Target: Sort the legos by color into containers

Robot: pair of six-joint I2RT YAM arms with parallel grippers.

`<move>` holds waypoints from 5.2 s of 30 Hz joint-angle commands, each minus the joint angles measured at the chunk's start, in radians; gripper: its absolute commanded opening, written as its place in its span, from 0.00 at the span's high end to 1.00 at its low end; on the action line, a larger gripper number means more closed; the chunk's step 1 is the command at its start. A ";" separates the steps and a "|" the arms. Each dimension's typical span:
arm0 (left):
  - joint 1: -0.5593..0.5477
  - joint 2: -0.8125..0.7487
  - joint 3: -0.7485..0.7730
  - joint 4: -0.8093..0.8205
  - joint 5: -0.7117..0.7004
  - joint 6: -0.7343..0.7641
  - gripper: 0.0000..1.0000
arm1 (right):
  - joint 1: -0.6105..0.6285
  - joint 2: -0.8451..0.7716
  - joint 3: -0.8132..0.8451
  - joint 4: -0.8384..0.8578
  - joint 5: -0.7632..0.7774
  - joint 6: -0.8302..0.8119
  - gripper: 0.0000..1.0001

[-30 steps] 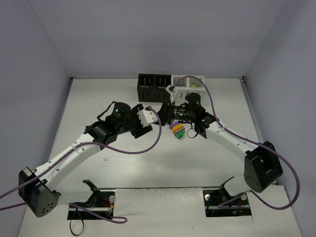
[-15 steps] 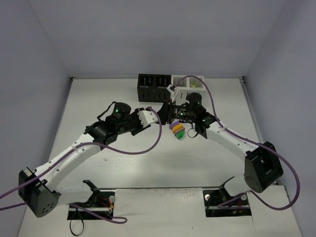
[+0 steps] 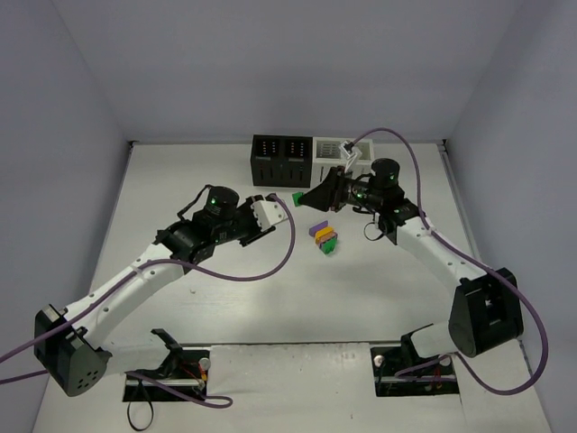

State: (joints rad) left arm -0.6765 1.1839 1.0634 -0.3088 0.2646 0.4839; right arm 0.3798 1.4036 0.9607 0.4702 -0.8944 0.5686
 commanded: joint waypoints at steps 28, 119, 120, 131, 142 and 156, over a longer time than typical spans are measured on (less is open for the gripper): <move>0.071 -0.030 0.027 0.062 0.010 -0.034 0.86 | -0.044 0.722 0.923 -0.257 0.434 -0.526 0.96; 0.072 -0.096 -0.008 0.111 0.087 -0.031 0.84 | 0.280 0.133 0.141 0.041 0.077 -0.084 0.72; 0.072 -0.096 -0.008 0.111 0.088 -0.031 0.84 | 0.280 0.132 0.139 0.038 0.078 -0.085 0.76; 0.072 -0.096 -0.014 0.111 0.058 -0.024 0.45 | 0.261 0.080 0.145 0.001 0.107 -0.107 1.00; 0.072 -0.081 -0.014 0.100 0.062 -0.015 0.42 | 0.249 0.044 0.141 0.012 0.094 -0.087 1.00; 0.072 -0.072 -0.006 0.088 0.059 -0.010 0.66 | 0.245 0.034 0.128 0.019 0.089 -0.081 1.00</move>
State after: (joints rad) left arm -0.6106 1.1210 1.0336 -0.2775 0.3321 0.4641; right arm 0.6334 1.4918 1.0874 0.4313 -0.7746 0.4900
